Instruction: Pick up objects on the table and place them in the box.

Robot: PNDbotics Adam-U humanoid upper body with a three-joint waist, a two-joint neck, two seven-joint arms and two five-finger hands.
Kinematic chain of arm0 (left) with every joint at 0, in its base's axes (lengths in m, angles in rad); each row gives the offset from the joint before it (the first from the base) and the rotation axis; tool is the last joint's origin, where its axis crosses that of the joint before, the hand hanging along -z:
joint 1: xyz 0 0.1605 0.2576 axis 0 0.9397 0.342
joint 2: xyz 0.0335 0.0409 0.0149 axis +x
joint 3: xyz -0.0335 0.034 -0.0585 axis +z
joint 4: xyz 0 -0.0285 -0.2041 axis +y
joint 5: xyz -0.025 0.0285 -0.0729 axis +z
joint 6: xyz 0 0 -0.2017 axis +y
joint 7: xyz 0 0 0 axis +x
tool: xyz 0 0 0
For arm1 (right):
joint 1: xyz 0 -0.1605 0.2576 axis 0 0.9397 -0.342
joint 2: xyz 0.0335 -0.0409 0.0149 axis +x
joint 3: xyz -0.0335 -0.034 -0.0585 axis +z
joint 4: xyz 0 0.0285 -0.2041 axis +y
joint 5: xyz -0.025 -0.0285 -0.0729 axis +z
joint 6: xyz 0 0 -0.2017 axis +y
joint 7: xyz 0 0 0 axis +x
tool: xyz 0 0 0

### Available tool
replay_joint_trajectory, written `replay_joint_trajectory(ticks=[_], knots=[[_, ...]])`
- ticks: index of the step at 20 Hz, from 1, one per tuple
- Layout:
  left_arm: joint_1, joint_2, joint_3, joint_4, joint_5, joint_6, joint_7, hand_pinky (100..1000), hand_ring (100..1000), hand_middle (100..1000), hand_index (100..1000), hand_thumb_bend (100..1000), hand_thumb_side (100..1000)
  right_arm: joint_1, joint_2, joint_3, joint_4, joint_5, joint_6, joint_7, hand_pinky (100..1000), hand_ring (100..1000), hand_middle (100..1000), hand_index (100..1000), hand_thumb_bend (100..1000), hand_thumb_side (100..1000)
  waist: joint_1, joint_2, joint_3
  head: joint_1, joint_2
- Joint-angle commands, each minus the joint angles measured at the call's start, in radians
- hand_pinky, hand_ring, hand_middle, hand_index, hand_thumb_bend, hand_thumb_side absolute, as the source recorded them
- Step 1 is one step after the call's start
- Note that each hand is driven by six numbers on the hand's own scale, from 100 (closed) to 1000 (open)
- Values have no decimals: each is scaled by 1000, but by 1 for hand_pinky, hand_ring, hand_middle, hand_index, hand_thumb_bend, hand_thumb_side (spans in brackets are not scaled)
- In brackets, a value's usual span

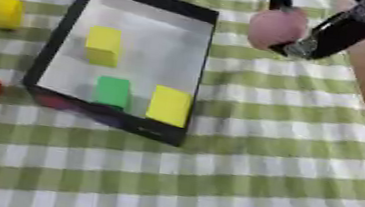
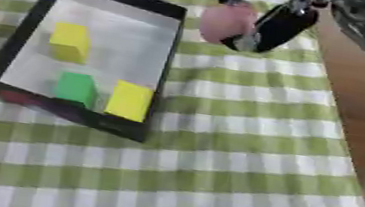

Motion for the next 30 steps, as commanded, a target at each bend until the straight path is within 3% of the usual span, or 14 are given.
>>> replay_joint_trajectory(ticks=[1, 6, 12, 20, 30], knots=[[-2, 38, 8, -6, -7, -1, -1, 760, 738, 732, 865, 844, 644, -93, 44, 31, -16, -8, 20, 108, 804, 653, 456, 553, 391, 100, -12, -36, -4, 2, -3], [1, 44, 12, -6, -9, -2, 3, 760, 739, 733, 866, 844, 643, -260, 200, 87, 89, 40, 42, 195, 805, 653, 454, 551, 396, 100, -13, -43, -8, -3, -3], [-1, 48, 13, -6, -7, -4, 9, 760, 740, 733, 865, 842, 644, -369, 360, 146, 256, 99, -23, 207, 803, 653, 457, 553, 396, 100, -20, -43, -5, -13, -3], [-18, 53, 10, -10, -7, -4, 6, 759, 740, 733, 865, 844, 643, -410, 503, 183, 387, 154, -78, 183, 802, 649, 456, 552, 387, 100, -29, -35, 16, -34, -3], [-30, 50, 5, -12, -6, -2, 2, 758, 739, 733, 865, 846, 643, -379, 616, 204, 561, 267, -154, 125, 798, 646, 459, 554, 393, 100, -32, -29, 37, -72, -3]])
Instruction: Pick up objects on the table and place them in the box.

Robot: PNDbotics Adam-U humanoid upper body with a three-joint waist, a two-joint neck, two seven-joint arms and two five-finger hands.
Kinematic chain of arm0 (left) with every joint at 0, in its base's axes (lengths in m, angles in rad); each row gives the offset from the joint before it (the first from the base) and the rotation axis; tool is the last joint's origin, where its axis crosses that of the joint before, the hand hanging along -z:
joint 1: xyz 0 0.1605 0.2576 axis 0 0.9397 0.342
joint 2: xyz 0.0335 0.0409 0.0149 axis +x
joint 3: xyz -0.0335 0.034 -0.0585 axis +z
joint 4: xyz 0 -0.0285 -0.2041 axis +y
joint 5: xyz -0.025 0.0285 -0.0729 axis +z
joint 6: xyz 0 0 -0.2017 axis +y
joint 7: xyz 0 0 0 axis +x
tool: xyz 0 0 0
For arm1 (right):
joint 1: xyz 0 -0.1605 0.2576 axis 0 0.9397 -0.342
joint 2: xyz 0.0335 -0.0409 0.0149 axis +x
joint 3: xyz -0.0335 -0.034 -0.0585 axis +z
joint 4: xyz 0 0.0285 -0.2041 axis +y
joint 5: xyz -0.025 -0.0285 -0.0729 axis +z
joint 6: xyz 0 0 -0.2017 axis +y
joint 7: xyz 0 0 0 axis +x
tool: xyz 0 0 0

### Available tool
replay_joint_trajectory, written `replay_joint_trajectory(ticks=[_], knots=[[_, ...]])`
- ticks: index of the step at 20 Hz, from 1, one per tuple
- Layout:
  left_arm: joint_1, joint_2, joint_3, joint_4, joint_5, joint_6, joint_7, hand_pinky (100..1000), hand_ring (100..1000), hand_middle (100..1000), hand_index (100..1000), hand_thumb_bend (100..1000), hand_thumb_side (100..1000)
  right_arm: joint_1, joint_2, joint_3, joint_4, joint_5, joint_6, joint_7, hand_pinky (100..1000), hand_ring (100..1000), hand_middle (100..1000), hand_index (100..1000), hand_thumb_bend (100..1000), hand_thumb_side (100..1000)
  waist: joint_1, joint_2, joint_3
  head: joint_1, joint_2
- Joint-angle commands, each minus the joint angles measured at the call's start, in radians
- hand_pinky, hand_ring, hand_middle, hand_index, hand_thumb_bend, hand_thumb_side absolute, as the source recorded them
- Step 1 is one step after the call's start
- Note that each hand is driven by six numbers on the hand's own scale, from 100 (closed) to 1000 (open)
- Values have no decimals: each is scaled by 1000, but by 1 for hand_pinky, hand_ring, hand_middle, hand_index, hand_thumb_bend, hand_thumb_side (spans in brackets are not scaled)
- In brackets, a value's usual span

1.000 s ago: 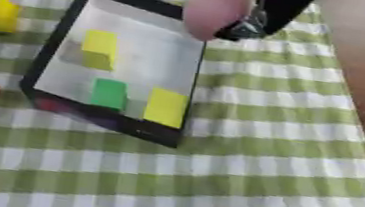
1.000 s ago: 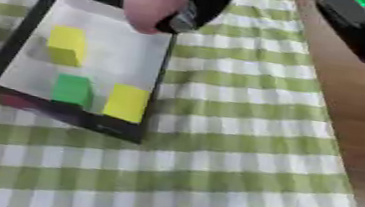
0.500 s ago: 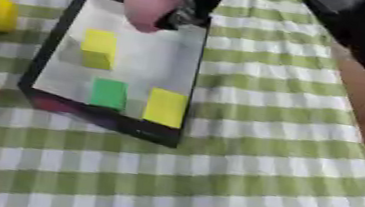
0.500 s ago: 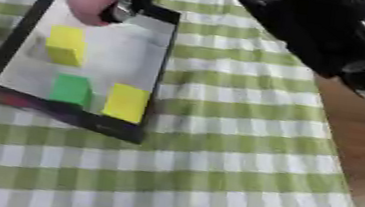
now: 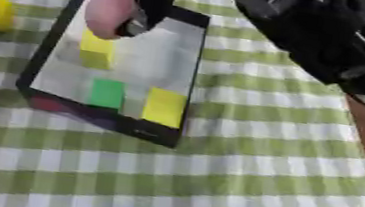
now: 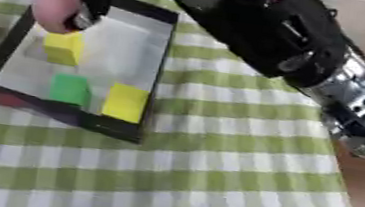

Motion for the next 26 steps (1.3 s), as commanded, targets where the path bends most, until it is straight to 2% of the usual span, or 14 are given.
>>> replay_joint_trajectory(ticks=[1, 9, 13, 15, 17, 18, 20, 22, 26], knots=[[-13, 30, 4, -17, -5, 1, -2, 758, 739, 733, 865, 846, 643, -8, 14, -6, 45, 37, -30, -18, 798, 646, 459, 554, 394, 100, -9, -22, 3, -9, -3], [-19, 26, 2, -18, -5, 2, -3, 758, 738, 732, 864, 848, 642, 33, 65, -3, 156, 115, -97, -44, 798, 657, 475, 573, 401, 100, -11, -15, 13, -15, -3], [-19, 26, 3, -18, -5, 2, -2, 757, 737, 730, 864, 849, 642, 48, 72, -2, 190, 138, -128, -48, 808, 691, 514, 618, 413, 100, -14, -13, 16, -18, -3], [-19, 27, 3, -18, -5, 2, -2, 757, 737, 728, 864, 849, 641, 48, 71, -4, 197, 146, -137, -47, 823, 741, 587, 689, 438, 100, -14, -13, 16, -18, -3], [-19, 26, 3, -18, -5, 1, -1, 757, 737, 728, 864, 850, 641, 47, 70, -5, 199, 155, -146, -36, 855, 814, 701, 762, 486, 103, -15, -14, 15, -18, -3], [-18, 26, 3, -18, -5, 1, -1, 757, 737, 728, 864, 850, 641, 46, 69, -5, 198, 160, -153, -28, 883, 864, 762, 818, 561, 194, -15, -15, 14, -18, -3], [-18, 26, 3, -17, -5, 2, -1, 757, 737, 728, 864, 851, 641, 43, 66, -9, 194, 170, -165, -12, 913, 911, 815, 874, 648, 273, -15, -16, 13, -16, -3], [-17, 26, 4, -17, -5, 1, -1, 757, 736, 728, 864, 851, 641, 38, 59, -16, 186, 180, -173, 0, 929, 937, 847, 897, 672, 286, -14, -17, 11, -12, -3], [-12, 27, 6, -17, -7, 2, 3, 757, 736, 728, 864, 850, 640, 31, 30, -39, 153, 172, -153, -9, 921, 925, 838, 889, 659, 294, -11, -22, 6, -6, -3]])
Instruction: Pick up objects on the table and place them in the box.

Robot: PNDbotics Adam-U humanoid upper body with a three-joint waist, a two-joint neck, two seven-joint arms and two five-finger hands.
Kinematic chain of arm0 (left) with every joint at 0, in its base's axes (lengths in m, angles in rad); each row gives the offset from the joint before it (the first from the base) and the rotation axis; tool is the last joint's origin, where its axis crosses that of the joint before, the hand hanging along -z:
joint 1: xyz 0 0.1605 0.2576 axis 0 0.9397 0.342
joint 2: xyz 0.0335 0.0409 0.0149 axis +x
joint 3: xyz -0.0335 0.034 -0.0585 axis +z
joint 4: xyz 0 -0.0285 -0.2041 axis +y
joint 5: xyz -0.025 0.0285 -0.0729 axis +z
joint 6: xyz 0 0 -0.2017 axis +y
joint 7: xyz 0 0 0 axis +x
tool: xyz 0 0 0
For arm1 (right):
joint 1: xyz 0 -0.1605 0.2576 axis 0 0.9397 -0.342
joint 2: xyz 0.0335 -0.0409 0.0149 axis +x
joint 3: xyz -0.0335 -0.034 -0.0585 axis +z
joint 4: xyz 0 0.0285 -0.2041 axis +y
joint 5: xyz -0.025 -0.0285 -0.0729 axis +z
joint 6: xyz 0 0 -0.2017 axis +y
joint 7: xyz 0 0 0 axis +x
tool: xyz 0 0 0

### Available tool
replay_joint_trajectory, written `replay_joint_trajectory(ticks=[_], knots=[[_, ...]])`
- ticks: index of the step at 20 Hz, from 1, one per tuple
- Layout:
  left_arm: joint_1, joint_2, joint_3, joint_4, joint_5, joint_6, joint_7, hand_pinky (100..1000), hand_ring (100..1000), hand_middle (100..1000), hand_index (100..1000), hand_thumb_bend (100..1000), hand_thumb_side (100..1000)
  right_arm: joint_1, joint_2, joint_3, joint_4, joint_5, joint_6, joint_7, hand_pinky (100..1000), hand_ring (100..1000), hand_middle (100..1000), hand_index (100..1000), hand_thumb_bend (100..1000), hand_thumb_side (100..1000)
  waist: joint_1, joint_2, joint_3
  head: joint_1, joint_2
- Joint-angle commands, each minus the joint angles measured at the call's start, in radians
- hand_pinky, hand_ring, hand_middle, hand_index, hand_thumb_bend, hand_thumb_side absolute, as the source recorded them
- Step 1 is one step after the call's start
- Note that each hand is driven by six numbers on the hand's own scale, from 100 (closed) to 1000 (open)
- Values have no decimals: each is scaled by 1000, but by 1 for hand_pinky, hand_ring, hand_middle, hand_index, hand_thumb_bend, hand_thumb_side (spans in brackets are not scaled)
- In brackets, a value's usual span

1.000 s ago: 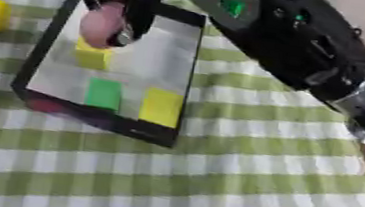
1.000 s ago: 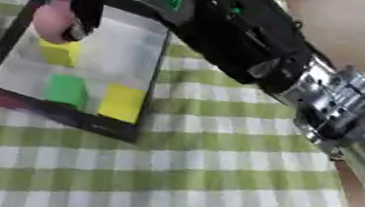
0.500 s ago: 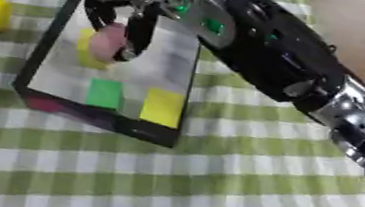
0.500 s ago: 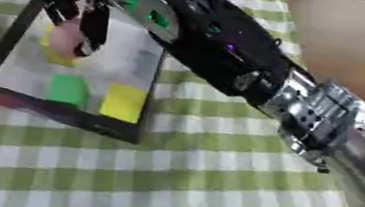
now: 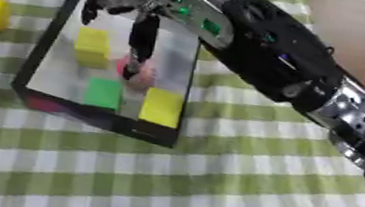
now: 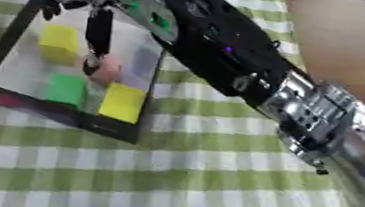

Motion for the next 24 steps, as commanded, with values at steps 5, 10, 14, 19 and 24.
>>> replay_joint_trajectory(ticks=[5, 10, 14, 19, 24], knots=[[6, 30, 12, -14, -8, -1, 11, 756, 736, 728, 864, 851, 640, -28, -156, -69, -203, -131, 106, -39, 903, 889, 801, 860, 620, 281, 1, -28, -13, 21, -3], [11, 31, 16, -14, -9, -2, 16, 756, 735, 728, 864, 852, 639, 38, -303, -198, -433, -348, 262, -148, 901, 866, 768, 840, 575, 250, 5, -30, -26, 36, -3], [14, 29, 19, -16, -10, -2, 19, 756, 735, 728, 864, 853, 640, 152, -397, -326, -573, -517, 374, -309, 901, 843, 735, 814, 438, 248, 13, -27, -31, 44, -3], [18, 28, 22, -19, -11, -2, 22, 756, 735, 728, 864, 852, 640, 341, -464, -470, -721, -724, 431, -543, 908, 840, 727, 797, 176, 412, 28, -20, -36, 62, -3], [15, 58, 21, -27, -31, 4, 15, 757, 737, 730, 865, 848, 642, 515, -445, -577, -733, -886, 374, -728, 920, 850, 737, 806, 235, 414, 46, -14, -42, 70, -3]])
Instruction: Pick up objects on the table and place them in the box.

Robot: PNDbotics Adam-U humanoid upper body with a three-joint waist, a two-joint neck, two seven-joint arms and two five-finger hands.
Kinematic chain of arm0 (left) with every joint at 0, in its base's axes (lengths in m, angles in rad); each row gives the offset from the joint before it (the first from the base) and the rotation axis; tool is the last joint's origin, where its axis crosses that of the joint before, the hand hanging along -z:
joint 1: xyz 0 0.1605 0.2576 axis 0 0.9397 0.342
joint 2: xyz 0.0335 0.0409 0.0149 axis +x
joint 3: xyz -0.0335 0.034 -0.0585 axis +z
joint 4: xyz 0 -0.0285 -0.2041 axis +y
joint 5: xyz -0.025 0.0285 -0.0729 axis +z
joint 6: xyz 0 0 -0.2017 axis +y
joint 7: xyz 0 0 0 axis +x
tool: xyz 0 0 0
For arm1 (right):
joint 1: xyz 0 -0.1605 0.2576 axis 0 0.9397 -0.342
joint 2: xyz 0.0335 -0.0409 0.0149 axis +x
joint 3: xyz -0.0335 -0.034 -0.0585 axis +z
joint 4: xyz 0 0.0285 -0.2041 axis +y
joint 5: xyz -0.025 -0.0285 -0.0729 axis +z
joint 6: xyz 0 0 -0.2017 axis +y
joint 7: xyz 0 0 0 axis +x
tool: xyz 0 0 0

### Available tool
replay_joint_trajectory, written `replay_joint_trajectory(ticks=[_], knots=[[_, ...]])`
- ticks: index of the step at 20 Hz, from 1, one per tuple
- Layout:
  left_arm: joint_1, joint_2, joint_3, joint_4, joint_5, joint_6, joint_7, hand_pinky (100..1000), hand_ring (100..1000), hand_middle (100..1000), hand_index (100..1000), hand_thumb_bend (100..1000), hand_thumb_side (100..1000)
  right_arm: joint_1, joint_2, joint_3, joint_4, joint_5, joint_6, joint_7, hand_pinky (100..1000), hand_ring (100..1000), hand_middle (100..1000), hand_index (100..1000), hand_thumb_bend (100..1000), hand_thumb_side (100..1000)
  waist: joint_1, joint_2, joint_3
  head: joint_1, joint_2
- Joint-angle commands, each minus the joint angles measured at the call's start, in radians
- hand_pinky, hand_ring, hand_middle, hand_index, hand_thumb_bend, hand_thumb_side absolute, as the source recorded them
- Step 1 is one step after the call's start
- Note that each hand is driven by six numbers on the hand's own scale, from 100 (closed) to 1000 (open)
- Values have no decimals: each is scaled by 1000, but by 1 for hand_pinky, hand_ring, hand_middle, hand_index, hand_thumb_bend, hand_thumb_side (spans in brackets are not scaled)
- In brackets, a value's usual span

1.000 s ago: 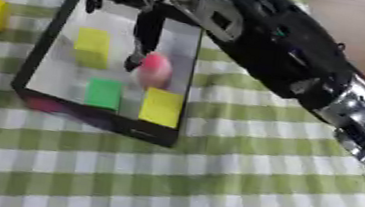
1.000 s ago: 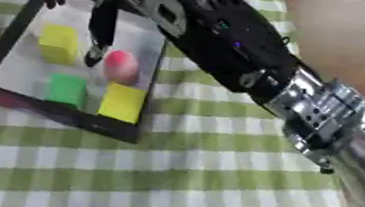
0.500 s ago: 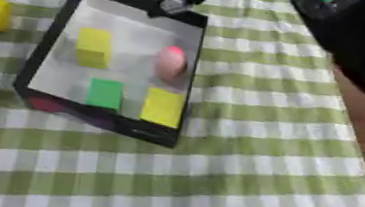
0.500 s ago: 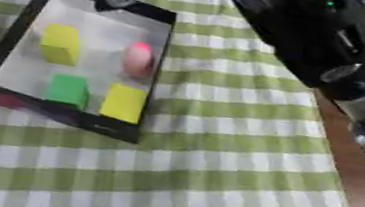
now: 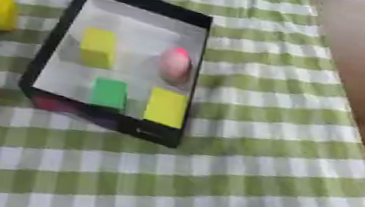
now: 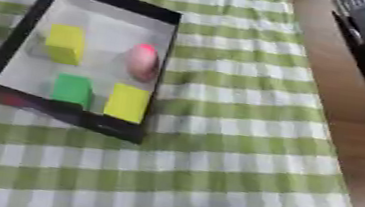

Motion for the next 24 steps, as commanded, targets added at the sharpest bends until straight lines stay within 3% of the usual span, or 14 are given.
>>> replay_joint_trajectory(ticks=[1, 6, 9, 12, 17, 24], knots=[[-8, 68, 12, -24, -28, 7, -6, 757, 737, 730, 865, 846, 643, 64, -2, -88, -23, -99, -49, -110, 921, 849, 737, 807, 247, 407, 18, -13, -2, 6, -3], [-17, 145, 2, -47, -64, 29, -32, 761, 740, 734, 870, 843, 644, 211, 65, -190, -23, -198, -183, -281, 921, 833, 721, 797, 349, 293, 32, -10, -10, 14, -3], [-21, 202, -8, -55, -75, 53, -59, 772, 741, 735, 868, 853, 646, 275, 89, -222, -23, -212, -217, -354, 917, 822, 709, 793, 371, 274, 37, -11, -14, 20, -3], [-16, 290, -23, -62, -113, 98, -126, 773, 748, 741, 882, 864, 650, 318, 93, -241, -23, -209, -211, -390, 912, 814, 699, 785, 370, 264, 43, -13, -17, 23, -3], [-8, 451, -44, -82, -237, 182, -404, 797, 774, 759, 883, 840, 645, 354, 86, -257, -23, -210, -199, -411, 913, 814, 699, 786, 372, 281, 52, -17, -12, 19, -3], [-65, 610, -114, -38, -339, 205, -683, 823, 809, 803, 898, 798, 606, 371, 81, -257, -23, -201, -171, -402, 914, 814, 699, 785, 374, 288, 59, -20, -10, 22, -3]])
